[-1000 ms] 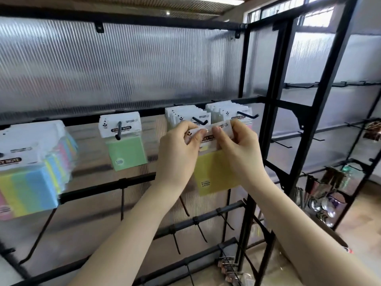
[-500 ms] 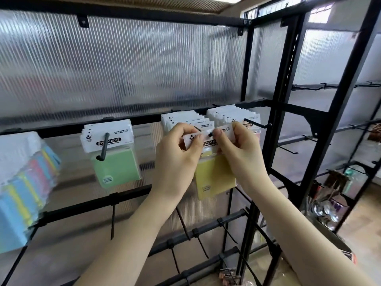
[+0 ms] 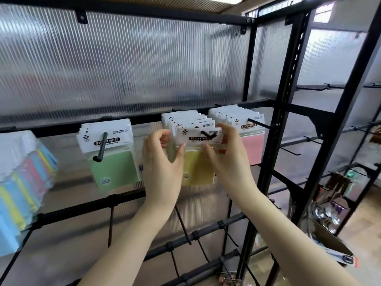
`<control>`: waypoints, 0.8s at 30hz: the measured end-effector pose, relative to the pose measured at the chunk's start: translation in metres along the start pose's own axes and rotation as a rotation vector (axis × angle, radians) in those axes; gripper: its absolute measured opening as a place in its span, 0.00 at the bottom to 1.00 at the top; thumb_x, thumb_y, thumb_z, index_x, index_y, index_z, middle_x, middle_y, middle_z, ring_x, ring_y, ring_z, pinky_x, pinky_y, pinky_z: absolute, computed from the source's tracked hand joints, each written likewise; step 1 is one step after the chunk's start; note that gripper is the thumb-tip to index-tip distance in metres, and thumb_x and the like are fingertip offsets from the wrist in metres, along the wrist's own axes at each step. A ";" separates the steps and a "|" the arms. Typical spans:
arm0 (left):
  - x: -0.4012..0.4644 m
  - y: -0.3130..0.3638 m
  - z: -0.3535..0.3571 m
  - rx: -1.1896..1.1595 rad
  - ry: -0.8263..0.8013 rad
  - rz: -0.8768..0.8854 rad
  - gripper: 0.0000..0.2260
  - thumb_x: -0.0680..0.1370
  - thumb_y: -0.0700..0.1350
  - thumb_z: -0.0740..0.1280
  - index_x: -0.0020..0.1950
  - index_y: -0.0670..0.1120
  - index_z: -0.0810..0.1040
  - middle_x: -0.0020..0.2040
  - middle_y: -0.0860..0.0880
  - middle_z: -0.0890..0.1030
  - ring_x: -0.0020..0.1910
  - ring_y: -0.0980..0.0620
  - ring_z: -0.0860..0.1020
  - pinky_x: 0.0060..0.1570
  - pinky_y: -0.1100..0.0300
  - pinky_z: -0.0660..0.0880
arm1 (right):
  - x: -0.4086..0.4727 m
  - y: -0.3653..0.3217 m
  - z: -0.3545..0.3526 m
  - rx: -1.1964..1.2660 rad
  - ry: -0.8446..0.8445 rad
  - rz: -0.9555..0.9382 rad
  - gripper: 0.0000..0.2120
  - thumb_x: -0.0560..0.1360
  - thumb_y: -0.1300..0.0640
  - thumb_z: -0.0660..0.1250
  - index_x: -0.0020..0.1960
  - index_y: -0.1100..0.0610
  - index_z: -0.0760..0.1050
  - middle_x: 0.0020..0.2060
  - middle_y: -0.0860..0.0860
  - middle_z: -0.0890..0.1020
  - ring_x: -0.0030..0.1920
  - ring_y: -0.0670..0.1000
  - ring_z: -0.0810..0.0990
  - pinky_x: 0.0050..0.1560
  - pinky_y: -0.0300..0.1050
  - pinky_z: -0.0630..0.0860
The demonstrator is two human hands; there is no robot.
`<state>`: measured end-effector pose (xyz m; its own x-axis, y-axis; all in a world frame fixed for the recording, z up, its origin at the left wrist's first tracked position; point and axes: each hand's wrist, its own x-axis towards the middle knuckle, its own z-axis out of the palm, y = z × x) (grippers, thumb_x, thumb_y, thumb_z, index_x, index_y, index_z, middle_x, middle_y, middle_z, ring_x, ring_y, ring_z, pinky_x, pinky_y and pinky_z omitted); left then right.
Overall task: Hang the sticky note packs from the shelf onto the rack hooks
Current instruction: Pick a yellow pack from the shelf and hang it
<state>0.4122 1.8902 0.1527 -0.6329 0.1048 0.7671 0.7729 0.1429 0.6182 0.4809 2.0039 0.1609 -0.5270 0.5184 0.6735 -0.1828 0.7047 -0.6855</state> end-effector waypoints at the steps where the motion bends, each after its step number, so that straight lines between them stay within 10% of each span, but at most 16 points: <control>1: -0.001 -0.003 0.001 -0.005 -0.008 -0.015 0.16 0.76 0.44 0.69 0.59 0.40 0.72 0.51 0.48 0.75 0.52 0.51 0.74 0.52 0.75 0.66 | 0.000 0.001 0.001 -0.001 -0.007 0.000 0.21 0.75 0.61 0.70 0.64 0.59 0.67 0.61 0.54 0.74 0.63 0.55 0.72 0.63 0.52 0.71; 13: -0.014 -0.012 0.012 0.087 -0.043 -0.139 0.20 0.77 0.59 0.58 0.54 0.42 0.73 0.45 0.50 0.78 0.42 0.53 0.76 0.37 0.72 0.68 | 0.000 0.024 0.008 -0.047 -0.111 0.081 0.18 0.78 0.49 0.64 0.60 0.61 0.70 0.51 0.52 0.75 0.50 0.49 0.73 0.47 0.37 0.68; 24: -0.071 -0.017 0.000 0.270 -0.246 -0.434 0.09 0.80 0.45 0.62 0.60 0.45 0.72 0.47 0.51 0.78 0.49 0.49 0.78 0.45 0.56 0.73 | -0.039 0.055 -0.018 -0.171 -0.752 0.324 0.16 0.80 0.50 0.61 0.53 0.63 0.77 0.42 0.56 0.82 0.41 0.54 0.79 0.45 0.47 0.77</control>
<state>0.4436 1.8806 0.0873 -0.9068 0.2019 0.3700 0.4212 0.4673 0.7773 0.5060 2.0312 0.1014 -0.9562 0.2893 0.0442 0.1698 0.6716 -0.7212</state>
